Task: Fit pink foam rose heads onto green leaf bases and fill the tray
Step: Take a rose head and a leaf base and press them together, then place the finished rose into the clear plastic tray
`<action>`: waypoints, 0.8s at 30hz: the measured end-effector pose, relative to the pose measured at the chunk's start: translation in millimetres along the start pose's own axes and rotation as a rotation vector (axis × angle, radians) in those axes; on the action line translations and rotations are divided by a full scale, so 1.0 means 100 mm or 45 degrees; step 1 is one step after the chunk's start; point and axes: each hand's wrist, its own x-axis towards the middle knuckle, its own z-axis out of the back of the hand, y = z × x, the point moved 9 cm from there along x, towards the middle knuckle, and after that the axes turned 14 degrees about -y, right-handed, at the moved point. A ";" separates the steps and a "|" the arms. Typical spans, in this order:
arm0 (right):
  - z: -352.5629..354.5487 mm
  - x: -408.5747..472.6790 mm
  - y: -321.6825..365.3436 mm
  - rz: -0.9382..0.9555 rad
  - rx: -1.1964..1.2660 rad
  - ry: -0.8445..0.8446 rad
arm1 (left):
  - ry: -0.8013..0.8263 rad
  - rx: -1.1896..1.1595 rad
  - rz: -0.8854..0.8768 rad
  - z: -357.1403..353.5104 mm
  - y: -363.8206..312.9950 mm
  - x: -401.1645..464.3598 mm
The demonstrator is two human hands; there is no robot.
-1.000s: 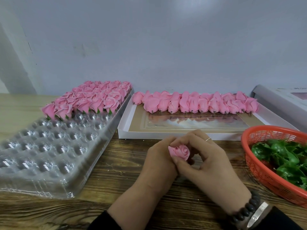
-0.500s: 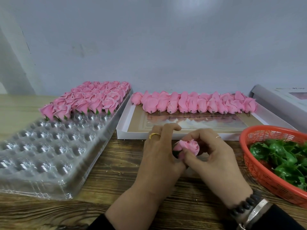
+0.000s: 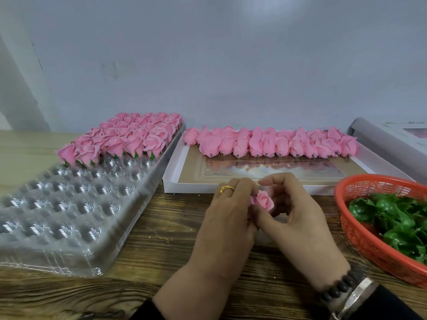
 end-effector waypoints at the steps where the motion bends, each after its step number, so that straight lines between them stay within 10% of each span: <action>1: 0.00 0.00 0.00 -0.004 0.012 0.006 | -0.007 -0.002 0.000 0.01 0.00 0.00; 13: 0.13 0.00 -0.05 -0.017 0.261 -0.107 | -0.017 -0.091 -0.018 0.01 0.04 0.01; 24: 0.09 0.03 -0.15 0.049 0.020 -0.092 | -0.433 -0.095 0.176 1.06 0.42 0.66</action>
